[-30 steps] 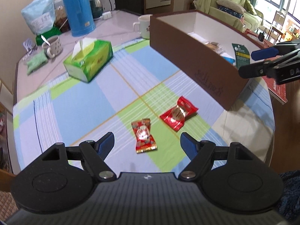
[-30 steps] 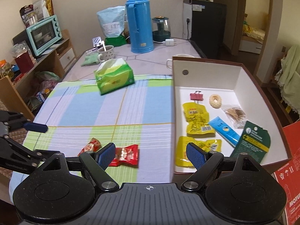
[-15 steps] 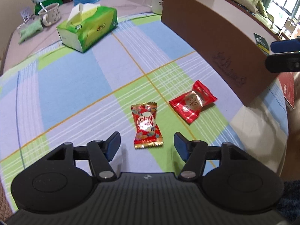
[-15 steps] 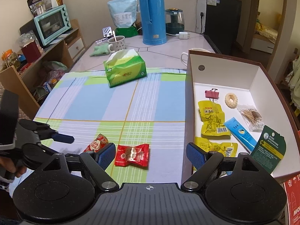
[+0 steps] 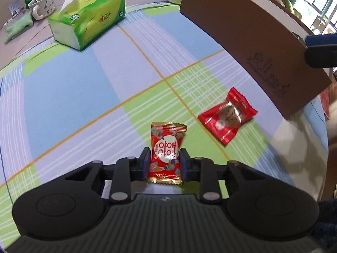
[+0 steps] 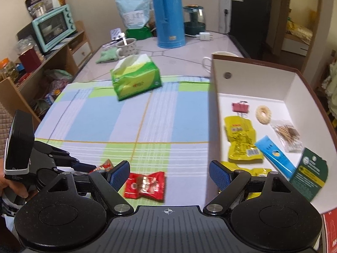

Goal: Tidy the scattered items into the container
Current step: 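Grasp the red-white candy packet with the left tool while the right tool grasps the red candy, then carry both red candy packets with both tools over the box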

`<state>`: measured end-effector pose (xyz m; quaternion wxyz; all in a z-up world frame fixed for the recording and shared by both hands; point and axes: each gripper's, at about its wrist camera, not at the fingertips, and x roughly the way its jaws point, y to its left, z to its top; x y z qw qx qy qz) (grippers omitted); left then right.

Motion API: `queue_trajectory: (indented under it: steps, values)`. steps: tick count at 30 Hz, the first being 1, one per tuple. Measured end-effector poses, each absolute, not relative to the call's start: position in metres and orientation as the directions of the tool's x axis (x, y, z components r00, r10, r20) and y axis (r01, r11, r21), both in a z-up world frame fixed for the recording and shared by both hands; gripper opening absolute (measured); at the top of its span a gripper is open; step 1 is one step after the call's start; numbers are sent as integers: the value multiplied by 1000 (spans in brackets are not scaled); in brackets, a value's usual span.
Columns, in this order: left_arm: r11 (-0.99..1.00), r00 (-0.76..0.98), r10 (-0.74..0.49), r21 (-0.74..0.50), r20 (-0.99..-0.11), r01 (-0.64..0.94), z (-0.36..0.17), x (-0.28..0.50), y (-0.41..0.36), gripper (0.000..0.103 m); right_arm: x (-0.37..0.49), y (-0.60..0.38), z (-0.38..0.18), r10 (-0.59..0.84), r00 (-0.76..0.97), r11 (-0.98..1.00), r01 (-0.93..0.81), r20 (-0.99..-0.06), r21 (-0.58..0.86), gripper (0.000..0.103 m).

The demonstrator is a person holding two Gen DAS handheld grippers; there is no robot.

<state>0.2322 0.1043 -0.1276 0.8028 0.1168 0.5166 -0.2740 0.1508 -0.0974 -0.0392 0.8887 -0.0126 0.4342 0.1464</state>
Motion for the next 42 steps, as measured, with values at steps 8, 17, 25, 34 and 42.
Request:
queue_trajectory:
  steps: [8, 17, 25, 34, 42]
  values:
    - [855, 346, -293, -82, -892, 513, -110, 226, 144, 24, 163, -57, -69, 277, 485, 926, -365, -830, 96, 85]
    - [863, 358, -305, -97, -882, 496, -101, 228, 159, 24, 190, -52, -128, 159, 418, 982, -160, -894, 100, 85]
    - [856, 356, -315, -101, -880, 508, -100, 232, 156, 24, 180, -51, -149, 160, 468, 981, -171, -869, 89, 33]
    - [850, 373, -311, -81, -874, 520, -89, 217, 144, 24, 163, -57, -130, 302, 451, 945, -261, -840, 200, 25]
    - [844, 408, -301, -42, -862, 534, -70, 201, 126, 24, 143, -67, -95, 356, 501, 927, -296, -789, 231, 25]
